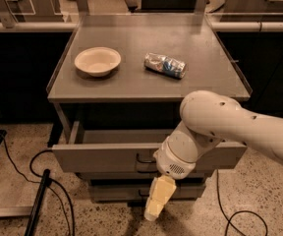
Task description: Open top drawer
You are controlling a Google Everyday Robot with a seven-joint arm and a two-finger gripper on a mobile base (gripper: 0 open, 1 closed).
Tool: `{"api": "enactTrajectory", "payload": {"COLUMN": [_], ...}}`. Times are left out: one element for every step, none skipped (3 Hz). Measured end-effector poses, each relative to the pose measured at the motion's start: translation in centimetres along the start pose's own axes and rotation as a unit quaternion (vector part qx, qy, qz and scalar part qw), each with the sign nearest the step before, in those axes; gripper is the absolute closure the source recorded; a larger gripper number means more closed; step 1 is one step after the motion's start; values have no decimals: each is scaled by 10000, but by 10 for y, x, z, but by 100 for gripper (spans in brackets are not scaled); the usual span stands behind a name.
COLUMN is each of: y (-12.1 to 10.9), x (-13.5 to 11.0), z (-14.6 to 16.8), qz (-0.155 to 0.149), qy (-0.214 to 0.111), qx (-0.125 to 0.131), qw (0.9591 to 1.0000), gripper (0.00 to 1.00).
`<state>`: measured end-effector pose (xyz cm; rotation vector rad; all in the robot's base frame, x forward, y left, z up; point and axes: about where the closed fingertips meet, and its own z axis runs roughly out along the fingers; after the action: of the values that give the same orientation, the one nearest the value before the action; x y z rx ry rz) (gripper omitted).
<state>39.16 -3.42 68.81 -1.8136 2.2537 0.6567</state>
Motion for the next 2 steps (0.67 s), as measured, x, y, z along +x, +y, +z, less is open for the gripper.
{"api": "enactTrajectory", "payload": {"y": [-10,-18], "x": [-5,-9], "z": [10,23], "qz": [-72,-144], "qy": [57,121], "qx": [-90,-214], "qw": [9999,9996], "gripper": [0,0]}}
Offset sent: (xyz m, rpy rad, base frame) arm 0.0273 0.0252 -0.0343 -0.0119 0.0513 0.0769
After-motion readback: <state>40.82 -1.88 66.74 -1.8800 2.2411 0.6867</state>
